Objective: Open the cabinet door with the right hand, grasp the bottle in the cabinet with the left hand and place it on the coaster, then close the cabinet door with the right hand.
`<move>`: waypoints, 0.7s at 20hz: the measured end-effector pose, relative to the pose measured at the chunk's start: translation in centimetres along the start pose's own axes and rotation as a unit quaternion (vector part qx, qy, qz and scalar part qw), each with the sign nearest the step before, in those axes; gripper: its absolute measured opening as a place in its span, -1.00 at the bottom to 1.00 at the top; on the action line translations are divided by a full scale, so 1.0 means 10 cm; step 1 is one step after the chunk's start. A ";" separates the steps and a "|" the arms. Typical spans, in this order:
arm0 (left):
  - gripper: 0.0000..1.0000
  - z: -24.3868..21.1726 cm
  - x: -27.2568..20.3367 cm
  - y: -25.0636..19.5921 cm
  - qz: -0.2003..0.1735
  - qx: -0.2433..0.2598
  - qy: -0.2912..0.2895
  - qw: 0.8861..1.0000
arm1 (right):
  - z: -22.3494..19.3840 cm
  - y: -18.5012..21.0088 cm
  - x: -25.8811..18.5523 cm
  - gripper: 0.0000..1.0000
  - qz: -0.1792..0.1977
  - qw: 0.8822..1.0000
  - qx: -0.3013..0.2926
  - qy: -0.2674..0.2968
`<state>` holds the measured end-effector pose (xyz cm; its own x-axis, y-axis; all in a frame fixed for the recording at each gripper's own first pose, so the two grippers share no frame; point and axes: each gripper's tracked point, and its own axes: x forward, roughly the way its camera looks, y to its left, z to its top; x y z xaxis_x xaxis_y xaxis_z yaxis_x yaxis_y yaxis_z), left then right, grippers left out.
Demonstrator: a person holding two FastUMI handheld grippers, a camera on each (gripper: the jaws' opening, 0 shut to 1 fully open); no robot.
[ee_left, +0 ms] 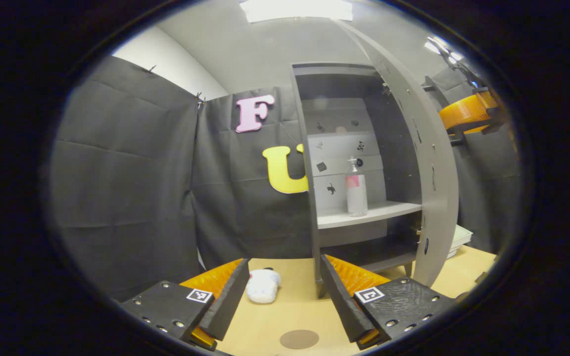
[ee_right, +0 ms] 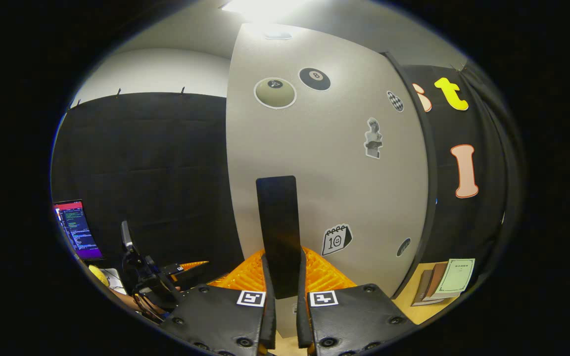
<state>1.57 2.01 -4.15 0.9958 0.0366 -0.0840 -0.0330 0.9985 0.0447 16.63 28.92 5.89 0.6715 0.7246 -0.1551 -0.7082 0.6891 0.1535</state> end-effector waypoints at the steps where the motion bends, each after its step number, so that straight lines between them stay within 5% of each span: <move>1: 0.75 0.03 0.02 -0.10 -0.005 -0.001 -0.002 1.000 | 0.00 -0.02 -0.02 -0.64 0.000 1.000 0.001 0.000; 14: 0.75 0.23 0.01 -1.28 -0.055 -0.003 -0.014 0.998 | 0.03 -0.35 -0.33 -0.64 -0.066 0.998 -0.005 -0.014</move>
<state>2.29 -10.84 -2.48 0.9954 -0.0740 -0.0603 0.0759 0.9967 0.0301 16.96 24.09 6.18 0.7652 0.6270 -0.1461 -0.6147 0.7790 0.1237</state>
